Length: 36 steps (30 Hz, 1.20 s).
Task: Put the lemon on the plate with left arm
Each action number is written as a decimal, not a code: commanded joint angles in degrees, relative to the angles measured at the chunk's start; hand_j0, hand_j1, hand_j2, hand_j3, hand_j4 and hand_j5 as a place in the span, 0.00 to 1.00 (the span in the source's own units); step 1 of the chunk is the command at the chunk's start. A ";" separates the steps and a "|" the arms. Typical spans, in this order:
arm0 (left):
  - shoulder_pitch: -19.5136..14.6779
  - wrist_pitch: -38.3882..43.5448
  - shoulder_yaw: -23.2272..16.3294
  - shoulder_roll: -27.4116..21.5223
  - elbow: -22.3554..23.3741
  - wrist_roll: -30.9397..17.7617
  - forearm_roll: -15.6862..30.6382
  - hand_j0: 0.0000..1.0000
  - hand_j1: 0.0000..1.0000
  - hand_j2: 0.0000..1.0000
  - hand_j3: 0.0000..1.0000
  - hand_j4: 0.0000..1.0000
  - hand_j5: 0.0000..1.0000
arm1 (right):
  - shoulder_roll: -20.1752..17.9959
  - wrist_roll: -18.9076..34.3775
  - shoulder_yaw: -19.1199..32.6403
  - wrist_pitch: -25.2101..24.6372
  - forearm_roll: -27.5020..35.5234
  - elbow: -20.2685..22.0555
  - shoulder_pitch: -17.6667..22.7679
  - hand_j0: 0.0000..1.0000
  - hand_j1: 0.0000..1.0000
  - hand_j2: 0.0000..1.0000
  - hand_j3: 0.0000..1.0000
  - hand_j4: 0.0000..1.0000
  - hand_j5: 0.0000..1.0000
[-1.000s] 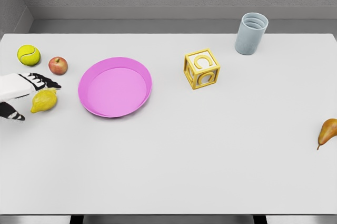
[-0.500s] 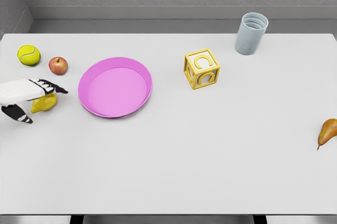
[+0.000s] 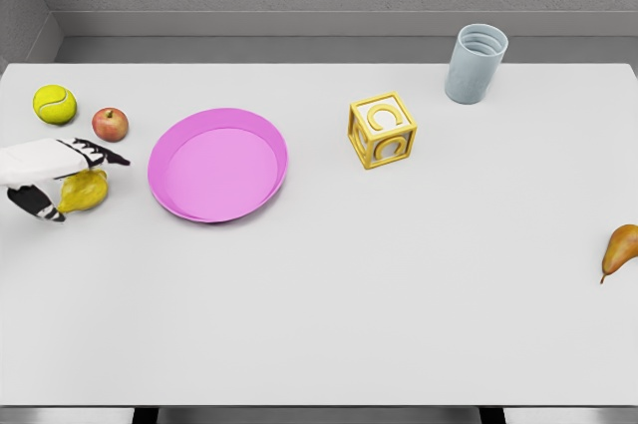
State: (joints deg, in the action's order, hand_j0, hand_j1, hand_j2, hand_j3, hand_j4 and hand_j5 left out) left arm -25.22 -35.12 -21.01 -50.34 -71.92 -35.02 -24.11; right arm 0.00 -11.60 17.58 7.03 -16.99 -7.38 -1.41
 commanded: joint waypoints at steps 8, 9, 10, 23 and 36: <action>-0.70 0.12 -2.01 1.03 1.08 0.02 -1.29 1.00 1.00 1.00 1.00 1.00 1.00 | 0.00 0.00 0.00 0.00 0.03 0.00 0.00 1.00 1.00 1.00 1.00 1.00 1.00; -0.70 0.12 -2.19 1.30 1.08 0.02 -1.29 1.00 1.00 1.00 1.00 1.00 1.00 | 0.00 0.00 -0.08 0.00 0.03 0.00 0.00 1.00 1.00 1.00 1.00 1.00 1.00; -0.70 0.12 -2.10 1.38 1.08 0.02 -1.29 1.00 1.00 1.00 1.00 1.00 1.00 | 0.00 0.00 0.00 0.00 0.03 0.00 0.00 1.00 1.00 1.00 1.00 1.00 1.00; -1.85 0.12 -3.33 1.03 1.52 0.02 -2.34 1.00 1.00 1.00 1.00 1.00 1.00 | 0.00 0.00 0.00 0.00 0.03 0.00 0.00 1.00 1.00 1.00 1.00 1.00 1.00; -1.93 0.12 -4.04 0.33 1.43 0.02 -2.87 0.90 0.90 0.90 0.90 0.90 0.90 | 0.00 0.00 0.00 0.00 0.03 0.00 0.00 1.00 1.00 1.00 1.00 1.00 1.00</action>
State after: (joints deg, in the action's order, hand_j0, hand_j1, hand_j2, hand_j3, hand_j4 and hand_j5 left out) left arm -27.16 -35.13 -24.81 -49.87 -70.48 -35.02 -27.02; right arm 0.00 -11.60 17.57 7.03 -17.00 -7.38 -1.41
